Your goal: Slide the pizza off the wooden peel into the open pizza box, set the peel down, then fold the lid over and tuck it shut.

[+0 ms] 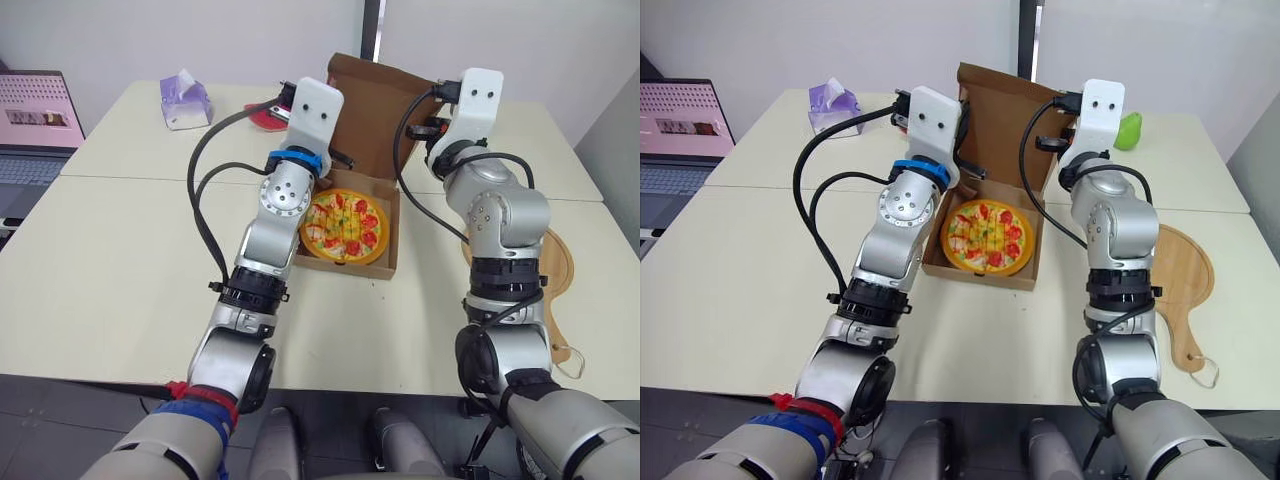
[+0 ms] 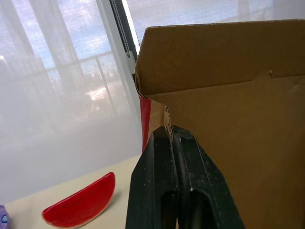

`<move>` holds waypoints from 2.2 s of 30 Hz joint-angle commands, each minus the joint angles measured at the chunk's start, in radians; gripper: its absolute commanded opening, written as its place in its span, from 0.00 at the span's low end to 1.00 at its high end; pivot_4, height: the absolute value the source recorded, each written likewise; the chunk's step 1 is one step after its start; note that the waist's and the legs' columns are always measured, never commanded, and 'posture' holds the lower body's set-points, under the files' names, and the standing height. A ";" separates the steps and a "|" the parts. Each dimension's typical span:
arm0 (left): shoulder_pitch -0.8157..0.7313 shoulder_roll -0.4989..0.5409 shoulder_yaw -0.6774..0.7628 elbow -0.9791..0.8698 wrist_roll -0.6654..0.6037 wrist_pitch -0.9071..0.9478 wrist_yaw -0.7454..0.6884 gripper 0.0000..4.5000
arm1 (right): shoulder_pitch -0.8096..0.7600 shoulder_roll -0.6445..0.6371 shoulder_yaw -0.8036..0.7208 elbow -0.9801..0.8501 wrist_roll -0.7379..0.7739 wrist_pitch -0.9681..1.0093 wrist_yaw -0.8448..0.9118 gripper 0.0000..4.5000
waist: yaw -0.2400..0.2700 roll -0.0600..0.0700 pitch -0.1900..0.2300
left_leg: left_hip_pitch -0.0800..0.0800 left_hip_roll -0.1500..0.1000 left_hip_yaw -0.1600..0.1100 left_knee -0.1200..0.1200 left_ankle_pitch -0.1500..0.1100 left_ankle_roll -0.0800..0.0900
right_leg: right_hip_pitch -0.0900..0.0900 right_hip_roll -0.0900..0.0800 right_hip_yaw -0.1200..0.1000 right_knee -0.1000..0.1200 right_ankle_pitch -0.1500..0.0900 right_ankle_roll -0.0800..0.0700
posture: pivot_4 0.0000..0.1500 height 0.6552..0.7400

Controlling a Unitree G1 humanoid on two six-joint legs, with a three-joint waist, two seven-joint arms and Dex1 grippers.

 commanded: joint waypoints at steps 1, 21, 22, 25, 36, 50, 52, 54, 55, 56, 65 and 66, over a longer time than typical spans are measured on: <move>0.021 -0.027 -0.046 -0.059 -0.011 -0.021 -0.037 0.00 | -0.052 0.014 0.029 -0.051 0.018 -0.029 0.016 0.01 | 0.000 0.000 0.000 | 0.000 0.000 0.000 0.000 0.000 0.000 | 0.000 0.000 0.000 0.000 0.000 0.000 | 1.00 1.00; 0.365 0.126 0.001 -0.460 -0.145 0.047 -0.262 0.00 | 0.223 0.090 0.142 -0.388 0.034 0.147 0.036 0.01 | 0.000 0.001 0.000 | 0.000 0.000 0.000 0.000 0.000 0.000 | 0.000 0.000 0.000 0.001 0.000 0.000 | 1.00 1.00; 0.374 0.134 0.003 -0.463 -0.151 0.043 -0.271 0.00 | 0.241 0.088 0.148 -0.409 0.035 0.157 0.039 0.01 | 0.000 0.001 0.000 | 0.000 0.000 0.000 0.000 0.000 0.000 | 0.000 0.000 0.000 0.001 0.000 0.000 | 1.00 1.00; 0.388 0.155 0.014 -0.459 -0.168 0.033 -0.290 0.00 | 0.279 0.086 0.160 -0.450 0.033 0.178 0.042 0.01 | 0.000 0.001 0.000 | 0.000 0.000 0.000 0.001 0.000 0.000 | 0.001 0.000 -0.001 0.001 0.000 0.000 | 1.00 1.00; 0.499 0.204 0.038 -0.512 -0.238 -0.007 -0.374 0.00 | 0.462 0.032 0.273 -0.541 -0.027 0.049 0.080 0.01 | -0.002 0.001 0.000 | 0.000 0.000 -0.001 0.001 0.000 0.000 | 0.001 0.000 -0.001 0.001 0.000 0.000 | 1.00 1.00; 0.671 0.221 0.045 -0.565 -0.224 -0.052 -0.370 0.00 | 0.661 -0.056 0.333 -0.547 -0.058 -0.154 0.179 0.01 | -0.002 0.000 -0.001 | 0.001 0.000 -0.001 0.001 0.000 0.000 | 0.002 0.000 -0.001 0.001 0.000 0.000 | 1.00 1.00; 0.694 0.221 0.050 -0.560 -0.216 -0.077 -0.358 0.00 | 0.683 -0.054 0.331 -0.545 -0.056 -0.184 0.190 0.01 | -0.002 0.000 -0.001 | 0.001 0.000 -0.001 0.001 0.000 0.000 | 0.002 0.000 -0.001 0.000 0.000 0.000 | 1.00 1.00; 0.736 0.223 0.042 -0.539 -0.193 -0.146 -0.351 0.00 | 0.714 -0.051 0.325 -0.548 -0.047 -0.232 0.208 0.05 | -0.002 0.000 -0.001 | 0.001 0.001 -0.001 0.001 0.000 0.000 | 0.002 0.000 -0.001 0.001 0.000 0.000 | 1.00 1.00; 0.752 0.220 0.038 -0.525 -0.186 -0.172 -0.348 0.00 | 0.728 -0.051 0.321 -0.547 -0.043 -0.255 0.217 0.10 | -0.002 0.000 -0.001 | 0.001 0.001 -0.001 0.001 0.000 0.000 | 0.002 0.000 -0.001 0.000 0.000 0.000 | 1.00 1.00; 0.763 0.215 0.033 -0.514 -0.181 -0.192 -0.345 0.00 | 0.744 -0.055 0.321 -0.545 -0.044 -0.279 0.228 0.15 | -0.002 0.000 -0.001 | 0.001 0.000 -0.001 0.001 0.000 0.000 | 0.002 0.000 -0.001 0.000 0.000 0.000 | 1.00 1.00; 0.791 0.190 0.020 -0.460 -0.174 -0.255 -0.321 0.00 | 0.866 -0.172 0.257 -0.667 0.023 -0.275 0.364 0.85 | 0.000 0.000 -0.001 | 0.001 0.000 -0.001 0.001 0.000 0.000 | 0.002 0.000 -0.001 0.000 0.000 0.001 | 1.00 1.00; 0.794 0.189 0.019 -0.454 -0.178 -0.255 -0.322 0.00 | 0.877 -0.202 0.237 -0.695 0.064 -0.250 0.403 0.93 | 0.000 0.000 -0.001 | 0.001 0.000 -0.001 0.001 0.000 0.000 | 0.002 0.000 -0.001 0.000 0.000 0.001 | 1.00 1.00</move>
